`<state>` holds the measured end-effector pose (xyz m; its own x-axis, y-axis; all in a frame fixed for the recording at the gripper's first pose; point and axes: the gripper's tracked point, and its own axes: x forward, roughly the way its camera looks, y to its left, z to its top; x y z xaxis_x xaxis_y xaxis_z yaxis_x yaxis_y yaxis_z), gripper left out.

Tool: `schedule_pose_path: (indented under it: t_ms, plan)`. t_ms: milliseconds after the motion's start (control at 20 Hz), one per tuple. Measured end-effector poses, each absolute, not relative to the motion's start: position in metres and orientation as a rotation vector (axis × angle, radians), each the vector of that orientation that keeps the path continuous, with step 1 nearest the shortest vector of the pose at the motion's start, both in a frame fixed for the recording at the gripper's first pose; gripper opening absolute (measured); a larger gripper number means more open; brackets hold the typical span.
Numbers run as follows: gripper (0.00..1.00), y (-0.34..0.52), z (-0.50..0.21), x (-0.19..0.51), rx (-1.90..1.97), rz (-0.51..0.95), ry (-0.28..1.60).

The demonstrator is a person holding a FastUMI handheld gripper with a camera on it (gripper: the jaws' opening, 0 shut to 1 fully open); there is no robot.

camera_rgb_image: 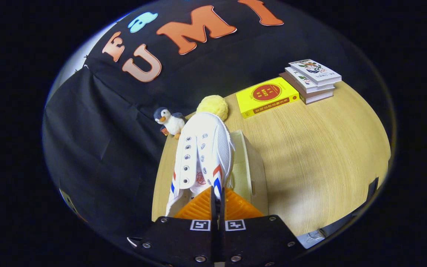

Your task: Open the storage box then place both shoes into the box .Put the left shoe in first, then the right shoe, with the right side of both shoes facing outward in a uniform manner.

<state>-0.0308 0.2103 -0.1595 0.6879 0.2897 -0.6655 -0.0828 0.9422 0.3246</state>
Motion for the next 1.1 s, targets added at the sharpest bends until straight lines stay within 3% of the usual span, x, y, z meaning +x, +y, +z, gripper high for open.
schedule_pose_path:
  t_ms: [500, 1000, 1100]
  plan:
    - [0.0, 0.206, -0.2, -0.032, 0.093, 0.069, 0.844]
    - [0.0, 0.21, -0.226, -0.041, 0.039, 0.047, 0.9]
    - [0.04, 0.224, -0.221, -0.044, 0.051, 0.078, 0.889]
